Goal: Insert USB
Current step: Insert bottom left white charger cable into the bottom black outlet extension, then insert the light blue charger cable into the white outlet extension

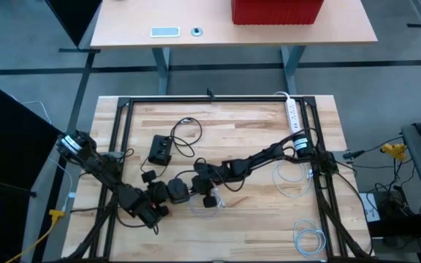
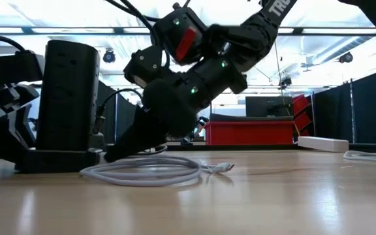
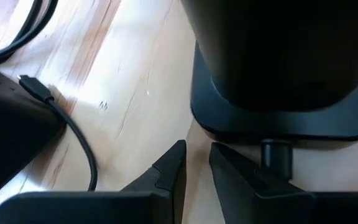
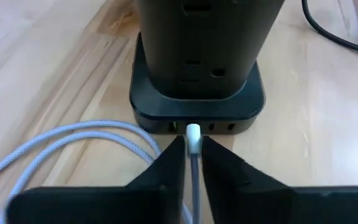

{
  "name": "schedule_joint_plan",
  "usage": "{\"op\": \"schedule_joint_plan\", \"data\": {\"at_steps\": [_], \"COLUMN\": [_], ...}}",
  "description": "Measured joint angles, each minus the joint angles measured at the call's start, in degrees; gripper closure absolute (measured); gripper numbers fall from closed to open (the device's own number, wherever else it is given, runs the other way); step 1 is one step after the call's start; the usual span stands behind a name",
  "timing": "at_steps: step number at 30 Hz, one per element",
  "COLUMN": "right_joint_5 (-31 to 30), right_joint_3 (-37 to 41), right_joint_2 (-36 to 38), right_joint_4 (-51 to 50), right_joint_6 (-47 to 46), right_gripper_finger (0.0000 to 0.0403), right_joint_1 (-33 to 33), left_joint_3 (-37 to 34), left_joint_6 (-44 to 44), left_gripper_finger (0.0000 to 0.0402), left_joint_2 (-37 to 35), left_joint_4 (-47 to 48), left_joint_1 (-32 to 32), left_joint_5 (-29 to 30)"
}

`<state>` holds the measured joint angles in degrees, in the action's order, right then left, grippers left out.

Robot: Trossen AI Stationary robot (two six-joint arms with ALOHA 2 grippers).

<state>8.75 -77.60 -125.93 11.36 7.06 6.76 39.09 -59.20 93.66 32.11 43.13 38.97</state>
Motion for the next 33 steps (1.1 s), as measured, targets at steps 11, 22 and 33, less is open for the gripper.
{"op": "schedule_joint_plan", "data": {"at_steps": [11, 22, 33], "right_joint_5": [0.1, 0.2, 0.2], "right_joint_3": [0.0, 0.0, 0.0], "right_joint_2": [2.6, 11.2, 18.4], "right_joint_4": [-7.8, -18.2, -21.0], "right_joint_6": [0.8, 2.9, 1.0], "right_gripper_finger": [0.0242, 0.0198, 0.0198], "right_joint_1": [0.1, 0.1, 0.1], "left_joint_3": [0.1, 6.1, 15.1], "left_joint_6": [0.2, -1.6, -13.8], "left_gripper_finger": [0.0333, 0.0335, 0.0327], "left_joint_2": [-1.4, -11.6, -24.7], "left_joint_4": [4.9, 26.6, 51.0], "left_joint_1": [0.0, 0.1, -1.4], "left_joint_5": [-4.4, -7.8, -12.5]}}
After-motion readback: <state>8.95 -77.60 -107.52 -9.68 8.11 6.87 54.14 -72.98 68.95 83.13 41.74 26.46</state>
